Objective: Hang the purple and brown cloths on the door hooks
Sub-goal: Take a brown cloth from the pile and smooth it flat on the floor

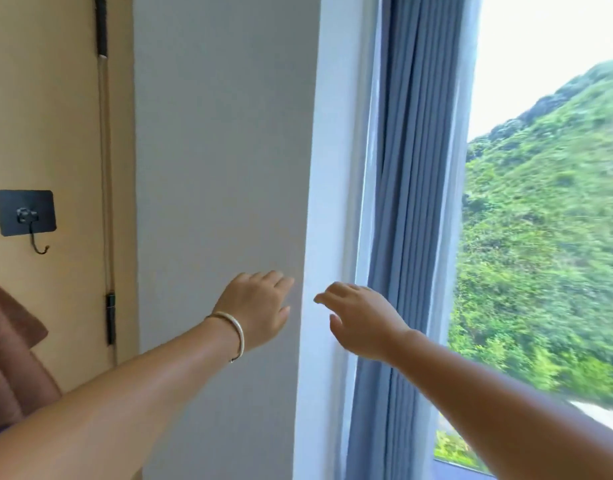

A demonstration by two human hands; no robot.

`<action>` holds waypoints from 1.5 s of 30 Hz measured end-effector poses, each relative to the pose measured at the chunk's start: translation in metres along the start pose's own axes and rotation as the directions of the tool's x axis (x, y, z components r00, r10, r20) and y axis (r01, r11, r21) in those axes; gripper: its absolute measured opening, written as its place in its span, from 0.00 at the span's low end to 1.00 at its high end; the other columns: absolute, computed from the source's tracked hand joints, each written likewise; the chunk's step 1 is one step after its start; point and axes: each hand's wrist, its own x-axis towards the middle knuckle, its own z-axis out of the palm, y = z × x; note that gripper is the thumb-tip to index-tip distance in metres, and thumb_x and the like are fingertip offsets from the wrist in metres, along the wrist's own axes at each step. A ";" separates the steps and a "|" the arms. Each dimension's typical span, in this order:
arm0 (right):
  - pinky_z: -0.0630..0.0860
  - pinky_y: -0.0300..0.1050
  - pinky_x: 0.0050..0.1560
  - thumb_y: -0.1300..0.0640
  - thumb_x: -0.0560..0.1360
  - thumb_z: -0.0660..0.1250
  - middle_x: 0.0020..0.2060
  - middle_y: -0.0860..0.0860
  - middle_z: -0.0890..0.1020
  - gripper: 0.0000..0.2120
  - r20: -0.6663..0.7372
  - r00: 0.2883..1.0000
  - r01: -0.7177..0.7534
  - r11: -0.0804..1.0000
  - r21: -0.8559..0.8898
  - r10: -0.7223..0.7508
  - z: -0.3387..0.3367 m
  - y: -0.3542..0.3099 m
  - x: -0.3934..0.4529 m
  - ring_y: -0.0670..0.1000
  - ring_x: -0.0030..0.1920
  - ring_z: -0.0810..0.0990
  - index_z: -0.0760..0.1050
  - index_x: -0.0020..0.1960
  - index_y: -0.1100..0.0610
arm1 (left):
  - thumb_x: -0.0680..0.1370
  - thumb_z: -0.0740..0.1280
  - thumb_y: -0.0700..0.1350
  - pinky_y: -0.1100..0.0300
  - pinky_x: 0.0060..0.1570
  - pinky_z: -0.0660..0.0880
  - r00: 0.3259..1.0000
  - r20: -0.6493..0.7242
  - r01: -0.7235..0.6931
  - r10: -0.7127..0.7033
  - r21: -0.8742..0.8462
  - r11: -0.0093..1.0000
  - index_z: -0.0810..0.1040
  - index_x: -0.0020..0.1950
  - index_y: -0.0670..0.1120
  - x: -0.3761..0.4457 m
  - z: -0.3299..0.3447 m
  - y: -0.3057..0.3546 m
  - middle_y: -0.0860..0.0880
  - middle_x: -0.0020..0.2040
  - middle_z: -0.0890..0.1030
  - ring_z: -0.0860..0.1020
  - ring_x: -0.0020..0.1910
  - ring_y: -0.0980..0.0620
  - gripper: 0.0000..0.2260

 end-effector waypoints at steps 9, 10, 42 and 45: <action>0.75 0.46 0.52 0.56 0.75 0.60 0.57 0.49 0.77 0.18 0.009 0.926 -0.370 0.913 -0.172 0.377 -0.072 0.123 -0.157 0.54 0.56 0.77 0.71 0.65 0.51 | 0.79 0.56 0.56 0.55 0.53 0.71 0.973 -0.086 -0.221 0.212 -0.120 0.968 0.67 0.70 0.50 0.066 -0.018 0.163 0.52 0.59 0.76 0.77 0.54 0.49 0.21; 0.75 0.46 0.52 0.56 0.75 0.60 0.58 0.49 0.77 0.19 0.012 0.905 -0.414 0.889 -0.193 0.425 -0.082 0.135 -0.179 0.54 0.56 0.77 0.70 0.66 0.50 | 0.80 0.57 0.56 0.55 0.54 0.72 0.969 -0.095 -0.240 0.229 -0.139 0.961 0.66 0.70 0.49 0.072 -0.022 0.186 0.52 0.59 0.76 0.77 0.55 0.49 0.21; 0.71 0.49 0.56 0.54 0.75 0.61 0.65 0.51 0.72 0.26 -0.279 -0.080 -0.801 -0.229 -0.554 0.957 -0.451 0.152 -0.820 0.55 0.61 0.73 0.61 0.72 0.50 | 0.79 0.57 0.60 0.51 0.61 0.71 0.487 -0.527 -0.857 0.696 -0.442 0.264 0.65 0.71 0.53 0.011 -0.287 0.884 0.50 0.64 0.74 0.76 0.59 0.49 0.22; 0.70 0.51 0.59 0.56 0.75 0.59 0.65 0.51 0.71 0.23 -0.321 -0.175 -0.763 -0.334 -0.553 0.931 -0.470 0.140 -0.855 0.56 0.63 0.72 0.63 0.70 0.52 | 0.79 0.56 0.58 0.52 0.58 0.71 0.416 -0.583 -0.887 0.698 -0.431 0.168 0.65 0.70 0.52 -0.003 -0.311 0.931 0.50 0.63 0.74 0.76 0.58 0.49 0.20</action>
